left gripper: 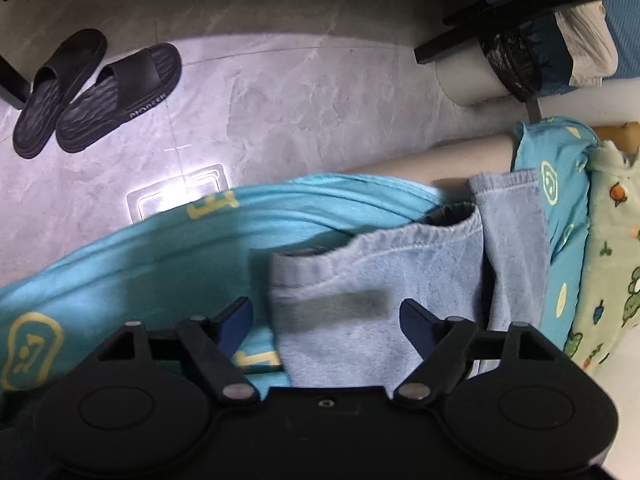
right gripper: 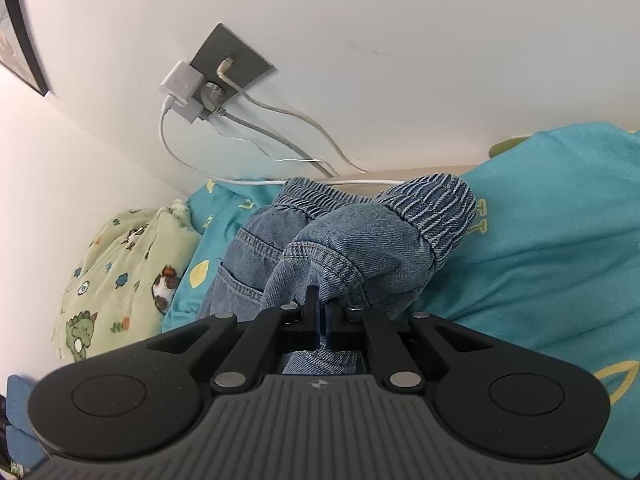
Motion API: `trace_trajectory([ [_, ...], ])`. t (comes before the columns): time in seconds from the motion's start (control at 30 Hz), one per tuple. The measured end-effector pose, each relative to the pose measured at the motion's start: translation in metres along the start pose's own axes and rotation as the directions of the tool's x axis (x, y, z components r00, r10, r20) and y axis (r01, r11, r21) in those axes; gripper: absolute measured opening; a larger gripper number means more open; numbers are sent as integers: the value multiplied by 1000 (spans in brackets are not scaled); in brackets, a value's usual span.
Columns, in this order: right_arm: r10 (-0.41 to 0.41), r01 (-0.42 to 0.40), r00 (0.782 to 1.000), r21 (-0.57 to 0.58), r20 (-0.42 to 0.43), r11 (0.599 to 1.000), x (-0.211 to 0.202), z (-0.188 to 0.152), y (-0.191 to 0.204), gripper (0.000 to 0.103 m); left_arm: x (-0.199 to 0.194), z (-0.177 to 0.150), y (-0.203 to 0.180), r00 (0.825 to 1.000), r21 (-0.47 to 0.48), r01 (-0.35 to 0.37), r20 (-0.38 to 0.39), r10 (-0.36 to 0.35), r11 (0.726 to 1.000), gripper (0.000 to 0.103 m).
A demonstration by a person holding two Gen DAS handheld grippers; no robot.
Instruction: Fold clothes
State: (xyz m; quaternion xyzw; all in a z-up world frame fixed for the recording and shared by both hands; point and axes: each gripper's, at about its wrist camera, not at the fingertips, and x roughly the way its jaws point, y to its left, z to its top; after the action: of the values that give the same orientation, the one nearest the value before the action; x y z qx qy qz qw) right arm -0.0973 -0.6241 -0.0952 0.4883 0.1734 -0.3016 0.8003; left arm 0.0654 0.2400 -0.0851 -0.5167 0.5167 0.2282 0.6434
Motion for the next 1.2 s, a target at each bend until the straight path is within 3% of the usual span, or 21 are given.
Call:
trace_trajectory([
  [0.1,-27,27,1000,13,6,1000,0,-1,4,3,15,-4,-4,999,-3,11,-37,-12,1000,71],
  [0.17,-33,33,999,6,14,999,-3,0,11,3,20,-5,-6,999,4,30,-30,-30,1000,36],
  [0.23,-35,35,999,-7,23,999,-8,1,21,3,20,-5,-4,997,-5,69,-36,-70,998,16],
  [0.37,-32,34,999,-37,39,999,-17,6,43,2,-3,-5,-4,982,14,191,-15,-191,981,12],
  [0.53,-10,14,998,-67,57,998,-34,23,68,1,-44,1,0,932,-14,364,-2,-364,931,4],
  [0.8,-54,55,998,-56,30,997,-29,26,54,1,-51,12,8,887,-55,462,7,-462,885,4],
  [0.9,-40,41,999,-52,27,998,-17,28,67,1,-49,17,-22,879,-34,477,20,-476,878,4],
  [1.03,-4,8,998,-76,62,997,14,40,116,1,-34,25,-80,873,0,486,49,-486,874,4],
  [1.2,-18,25,997,-93,70,995,82,45,168,1,10,43,-155,897,60,430,82,-433,901,4],
])
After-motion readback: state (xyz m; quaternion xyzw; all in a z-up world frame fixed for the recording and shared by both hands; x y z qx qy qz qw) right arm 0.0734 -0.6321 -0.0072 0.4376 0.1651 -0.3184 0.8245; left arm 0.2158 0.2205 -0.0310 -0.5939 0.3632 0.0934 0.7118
